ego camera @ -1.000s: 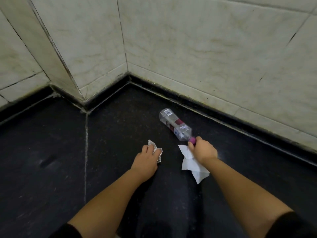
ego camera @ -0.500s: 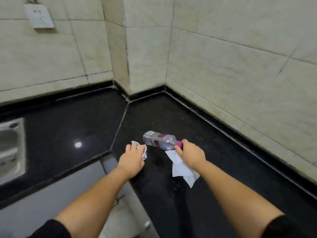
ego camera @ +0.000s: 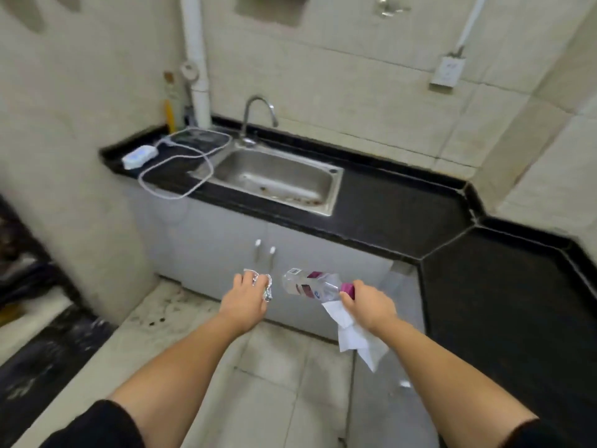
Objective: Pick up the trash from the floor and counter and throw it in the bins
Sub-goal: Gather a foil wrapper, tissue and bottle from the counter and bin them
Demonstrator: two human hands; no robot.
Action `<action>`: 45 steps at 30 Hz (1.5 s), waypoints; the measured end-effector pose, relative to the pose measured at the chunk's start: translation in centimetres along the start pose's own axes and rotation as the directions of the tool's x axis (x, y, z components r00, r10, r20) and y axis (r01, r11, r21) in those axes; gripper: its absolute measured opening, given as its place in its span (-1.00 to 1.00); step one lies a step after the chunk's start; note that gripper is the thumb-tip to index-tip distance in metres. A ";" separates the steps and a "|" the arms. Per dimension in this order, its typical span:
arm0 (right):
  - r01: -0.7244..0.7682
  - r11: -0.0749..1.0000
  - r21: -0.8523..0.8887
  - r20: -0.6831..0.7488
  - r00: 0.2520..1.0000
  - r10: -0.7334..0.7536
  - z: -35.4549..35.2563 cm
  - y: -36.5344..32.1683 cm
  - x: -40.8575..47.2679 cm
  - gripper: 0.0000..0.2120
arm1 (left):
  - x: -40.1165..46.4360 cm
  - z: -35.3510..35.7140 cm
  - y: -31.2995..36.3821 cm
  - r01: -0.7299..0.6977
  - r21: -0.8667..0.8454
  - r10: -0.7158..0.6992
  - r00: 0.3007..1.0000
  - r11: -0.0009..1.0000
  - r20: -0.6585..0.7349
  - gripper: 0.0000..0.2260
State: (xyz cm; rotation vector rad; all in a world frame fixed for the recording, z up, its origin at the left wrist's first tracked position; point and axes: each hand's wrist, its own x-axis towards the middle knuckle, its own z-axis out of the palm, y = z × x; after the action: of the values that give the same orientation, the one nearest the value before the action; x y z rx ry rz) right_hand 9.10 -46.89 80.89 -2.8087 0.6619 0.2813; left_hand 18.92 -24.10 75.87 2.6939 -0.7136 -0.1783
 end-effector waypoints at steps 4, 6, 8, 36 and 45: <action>0.196 0.980 -0.031 0.058 0.979 -0.194 3.9 -12.8 -1.9 -0.68 | -10.1 -3.8 -12.1 0.226 -0.007 -0.225 0.971 0.974 -0.084 -0.64; 0.298 0.954 -0.041 0.110 0.950 -0.292 6.5 -19.7 -4.2 -0.70 | -16.6 -5.7 -17.8 0.333 0.027 -0.328 0.938 0.943 -0.113 -0.64; 0.389 0.920 -0.047 0.155 0.913 -0.378 9.4 -26.5 -7.4 -0.71 | -23.6 -7.3 -23.4 0.437 0.047 -0.428 0.895 0.898 -0.127 -0.63; 0.987 0.151 -0.057 0.805 0.135 -0.577 52.4 -77.2 -49.5 -0.59 | -81.9 2.0 -51.5 0.888 -0.414 -0.974 -0.137 -0.201 0.180 -0.67; 0.952 0.294 -0.087 0.855 0.223 -0.468 73.1 -77.7 -55.5 -0.50 | -86.8 15.4 -57.9 0.878 -0.403 -0.953 -0.164 -0.259 0.255 -0.63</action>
State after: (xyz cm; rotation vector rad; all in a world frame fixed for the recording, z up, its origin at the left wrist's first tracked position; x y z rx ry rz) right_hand -13.55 63.66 39.25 -2.6743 -1.3171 1.4736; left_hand -32.97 61.80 43.32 1.9371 1.5872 -0.4026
